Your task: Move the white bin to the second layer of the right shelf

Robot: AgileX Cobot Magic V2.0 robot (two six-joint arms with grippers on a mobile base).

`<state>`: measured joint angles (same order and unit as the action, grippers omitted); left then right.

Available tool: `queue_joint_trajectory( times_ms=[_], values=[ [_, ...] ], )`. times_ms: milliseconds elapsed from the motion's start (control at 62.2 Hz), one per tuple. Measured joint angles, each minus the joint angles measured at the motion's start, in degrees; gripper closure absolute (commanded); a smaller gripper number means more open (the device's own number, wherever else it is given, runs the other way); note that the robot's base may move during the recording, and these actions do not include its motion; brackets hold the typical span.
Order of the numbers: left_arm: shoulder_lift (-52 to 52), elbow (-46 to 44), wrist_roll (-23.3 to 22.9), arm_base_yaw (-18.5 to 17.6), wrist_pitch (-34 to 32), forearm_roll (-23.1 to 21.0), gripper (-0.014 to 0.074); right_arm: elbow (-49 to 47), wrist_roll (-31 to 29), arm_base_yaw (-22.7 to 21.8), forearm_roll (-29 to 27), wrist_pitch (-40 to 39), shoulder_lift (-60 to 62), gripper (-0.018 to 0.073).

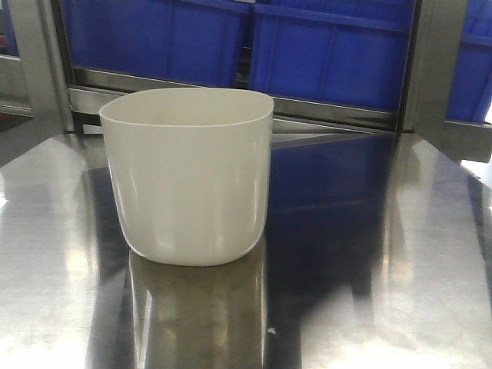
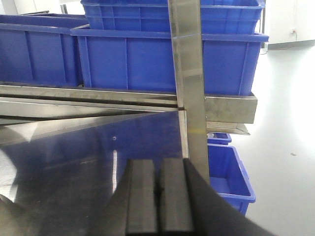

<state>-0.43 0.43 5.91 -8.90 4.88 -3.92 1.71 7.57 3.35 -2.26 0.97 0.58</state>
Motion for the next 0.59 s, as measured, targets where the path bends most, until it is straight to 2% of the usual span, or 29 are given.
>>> queue_joint_trajectory(
  times_ms=[193, 321, 434, 595],
  values=[
    [0.0, 0.0, 0.0, 0.0, 0.0, 0.0, 0.0512, 0.0, 0.0, 0.0, 0.0, -0.24, 0.0, 0.0511],
    [0.0, 0.0, 0.0, 0.0, 0.0, 0.0, 0.0512, -0.29, 2.1, 0.0, 0.0, 0.18, -0.42, 0.0511],
    [0.0, 0.0, 0.0, 0.0, 0.0, 0.0, 0.0512, -4.01, 3.78, 0.0, 0.0, 2.62, -6.91, 0.0511],
    [0.0, 0.0, 0.0, 0.0, 0.0, 0.0, 0.0512, -14.55, 4.15, 0.43, 0.0, 5.71, -20.46, 0.0511]
  ],
)
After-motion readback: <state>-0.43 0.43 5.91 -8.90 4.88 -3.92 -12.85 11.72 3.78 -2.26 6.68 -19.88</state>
